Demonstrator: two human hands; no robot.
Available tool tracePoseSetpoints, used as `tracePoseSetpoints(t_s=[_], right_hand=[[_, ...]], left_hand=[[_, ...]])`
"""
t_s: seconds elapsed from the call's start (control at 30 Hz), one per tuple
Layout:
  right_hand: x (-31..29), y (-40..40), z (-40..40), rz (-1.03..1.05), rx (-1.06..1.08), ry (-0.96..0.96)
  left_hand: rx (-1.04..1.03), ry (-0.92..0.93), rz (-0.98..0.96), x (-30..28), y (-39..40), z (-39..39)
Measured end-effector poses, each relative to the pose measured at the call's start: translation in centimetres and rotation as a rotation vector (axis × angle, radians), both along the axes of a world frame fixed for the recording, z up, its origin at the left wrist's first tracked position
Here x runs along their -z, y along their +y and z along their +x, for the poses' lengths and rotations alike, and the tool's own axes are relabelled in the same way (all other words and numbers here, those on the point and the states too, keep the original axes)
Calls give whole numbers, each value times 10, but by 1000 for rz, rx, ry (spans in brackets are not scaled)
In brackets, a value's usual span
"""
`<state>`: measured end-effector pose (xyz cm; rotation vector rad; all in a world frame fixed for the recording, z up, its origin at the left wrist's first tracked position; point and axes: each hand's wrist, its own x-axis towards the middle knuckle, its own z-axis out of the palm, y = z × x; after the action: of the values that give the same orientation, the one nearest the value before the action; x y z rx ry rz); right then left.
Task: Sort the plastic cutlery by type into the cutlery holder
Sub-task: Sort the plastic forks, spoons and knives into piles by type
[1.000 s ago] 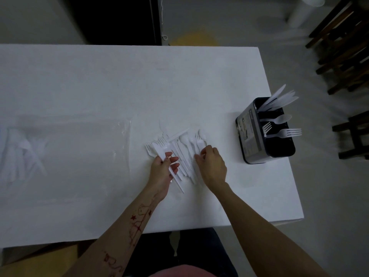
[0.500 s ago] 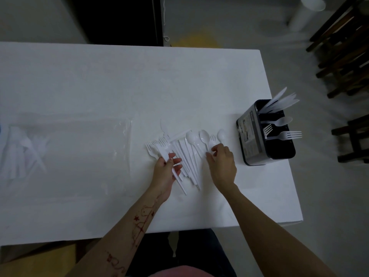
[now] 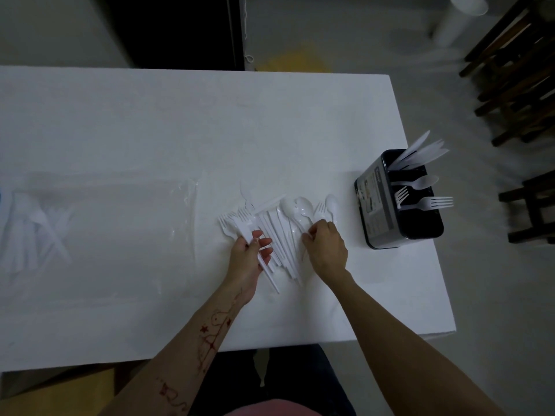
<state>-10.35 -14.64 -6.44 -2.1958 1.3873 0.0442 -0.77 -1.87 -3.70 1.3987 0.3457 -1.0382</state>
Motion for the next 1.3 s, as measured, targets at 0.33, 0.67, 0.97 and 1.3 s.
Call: tracePoseSetpoints(t_s=[0.33, 0.67, 0.97, 1.3], right_hand=[[-8, 2, -9, -72, 93, -87], [-8, 17, -1, 224, 108, 21], [-15, 12, -19, 338, -43, -296], [-12, 19, -11, 168, 60, -231]], left_hand=[[2, 2, -11, 0, 3, -1], [-13, 25, -9, 0, 2, -2], [-1, 41, -28, -2, -4, -1], [-45, 28, -12, -1, -10, 1]])
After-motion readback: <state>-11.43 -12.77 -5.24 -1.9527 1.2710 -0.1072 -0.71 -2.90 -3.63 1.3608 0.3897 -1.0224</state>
